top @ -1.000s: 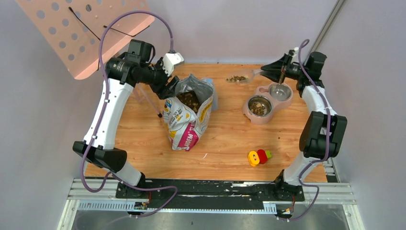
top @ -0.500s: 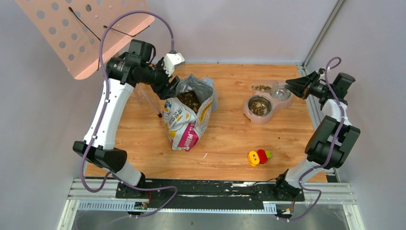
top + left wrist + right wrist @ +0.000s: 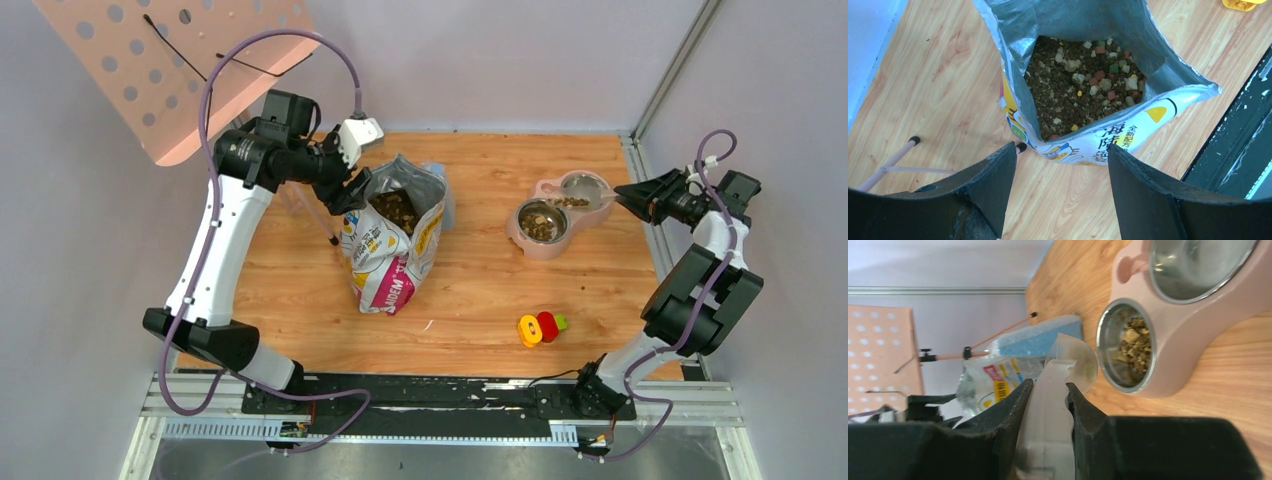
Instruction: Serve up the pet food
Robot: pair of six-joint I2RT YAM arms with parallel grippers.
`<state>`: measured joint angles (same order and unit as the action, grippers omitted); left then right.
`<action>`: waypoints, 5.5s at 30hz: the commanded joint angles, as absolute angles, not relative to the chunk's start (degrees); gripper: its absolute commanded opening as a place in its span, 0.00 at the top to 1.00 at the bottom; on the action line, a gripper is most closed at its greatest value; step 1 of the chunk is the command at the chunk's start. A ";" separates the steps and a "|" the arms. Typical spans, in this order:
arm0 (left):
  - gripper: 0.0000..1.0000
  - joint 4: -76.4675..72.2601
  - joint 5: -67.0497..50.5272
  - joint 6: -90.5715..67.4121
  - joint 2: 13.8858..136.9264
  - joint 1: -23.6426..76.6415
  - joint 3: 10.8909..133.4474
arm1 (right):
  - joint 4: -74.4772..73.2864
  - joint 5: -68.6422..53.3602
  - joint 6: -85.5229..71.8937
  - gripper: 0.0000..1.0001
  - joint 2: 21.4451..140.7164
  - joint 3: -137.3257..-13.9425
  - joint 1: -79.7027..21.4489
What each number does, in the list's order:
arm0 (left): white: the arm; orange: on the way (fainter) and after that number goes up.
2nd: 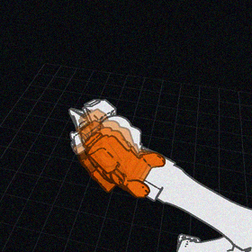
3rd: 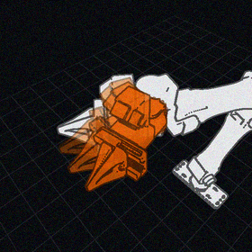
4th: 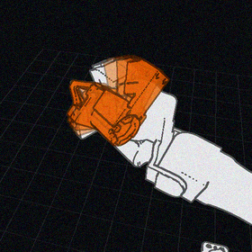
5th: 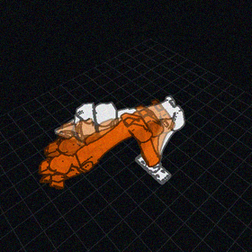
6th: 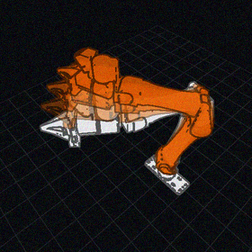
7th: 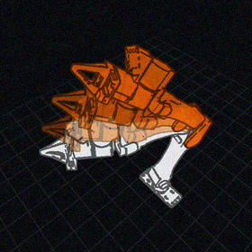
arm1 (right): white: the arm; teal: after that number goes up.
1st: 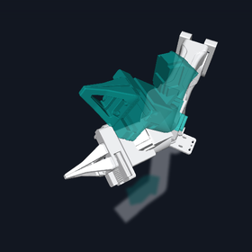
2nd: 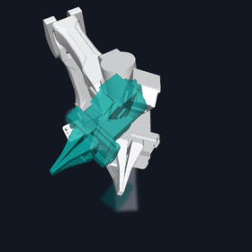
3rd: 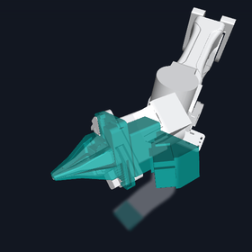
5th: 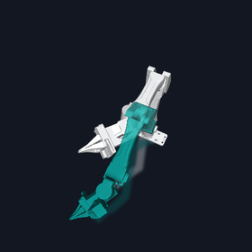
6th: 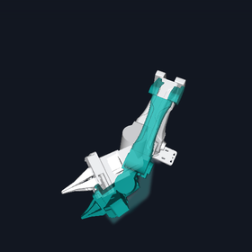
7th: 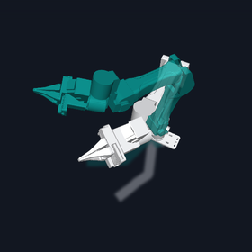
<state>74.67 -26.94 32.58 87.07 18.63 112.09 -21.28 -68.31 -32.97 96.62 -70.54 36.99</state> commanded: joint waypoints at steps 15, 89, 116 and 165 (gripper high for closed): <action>0.25 71.57 -28.64 33.36 80.76 18.81 106.12 | -33.13 -47.22 -3.69 1.00 92.22 -77.06 30.01; 1.00 60.65 -25.49 16.41 92.70 20.34 111.27 | -41.25 -38.51 25.95 1.00 99.31 -110.19 -31.56; 1.00 60.64 -29.04 11.47 86.40 17.30 107.96 | -42.97 -16.21 20.09 1.00 108.99 -102.45 -43.16; 0.99 61.61 -31.00 18.69 88.63 17.01 109.98 | -37.24 -61.79 -27.16 1.00 112.05 -116.65 -23.07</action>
